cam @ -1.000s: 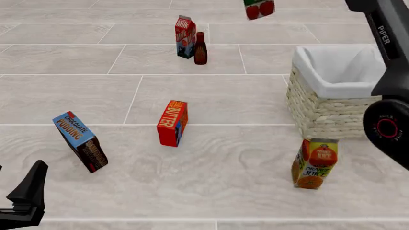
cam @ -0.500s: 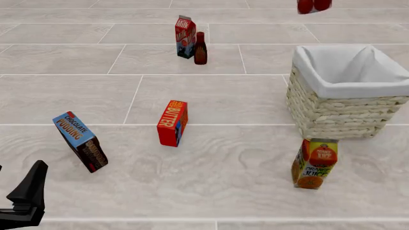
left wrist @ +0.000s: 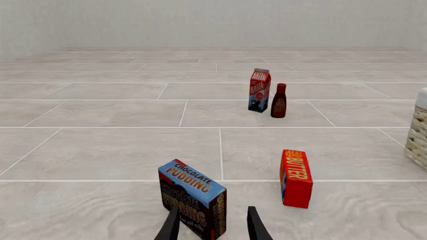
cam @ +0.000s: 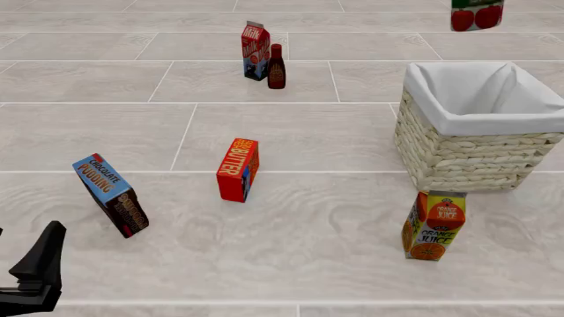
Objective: Pick the tomato sauce and place it in the basket.
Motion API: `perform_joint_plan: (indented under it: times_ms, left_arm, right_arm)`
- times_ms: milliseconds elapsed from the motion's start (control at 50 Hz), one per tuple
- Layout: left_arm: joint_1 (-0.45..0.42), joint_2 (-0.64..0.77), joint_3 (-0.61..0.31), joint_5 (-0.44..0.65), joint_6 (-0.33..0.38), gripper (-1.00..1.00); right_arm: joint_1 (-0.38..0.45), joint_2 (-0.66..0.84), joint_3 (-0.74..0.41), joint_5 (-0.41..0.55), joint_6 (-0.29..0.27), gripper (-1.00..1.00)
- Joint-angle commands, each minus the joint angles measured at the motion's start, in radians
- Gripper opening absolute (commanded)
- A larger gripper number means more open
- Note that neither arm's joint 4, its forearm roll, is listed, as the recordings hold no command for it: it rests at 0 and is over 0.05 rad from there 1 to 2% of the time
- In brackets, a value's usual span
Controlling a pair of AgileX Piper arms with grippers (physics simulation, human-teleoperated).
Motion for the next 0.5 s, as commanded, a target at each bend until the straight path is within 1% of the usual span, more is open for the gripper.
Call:
perform_joint_plan:
  times_ms: [20, 120, 200, 240, 420, 500]
  left_arm:
    - [0.0, 0.0, 0.0, 0.0, 0.0, 1.0]
    - [0.0, 0.0, 0.0, 0.0, 0.0, 1.0]
    - [0.0, 0.0, 0.0, 0.0, 0.0, 1.0]
    - [0.0, 0.0, 0.0, 0.0, 0.0, 1.0]
    - [0.0, 0.0, 0.0, 0.0, 0.0, 1.0]
    - [0.0, 0.0, 0.0, 0.0, 0.0, 1.0]
  right_arm:
    - [-0.048, -0.037, 0.096, -0.061, 0.043, -1.0]
    - [-0.068, -0.037, 0.106, -0.075, 0.04, -1.0]
    - [-0.1, -0.033, 0.105, -0.09, 0.022, -1.0]
    - [-0.106, -0.024, 0.104, -0.094, 0.029, -1.0]
    - [-0.131, 0.005, 0.131, -0.133, 0.024, -1.0]
    - [-0.139, 0.015, 0.136, -0.141, 0.031, -1.0]
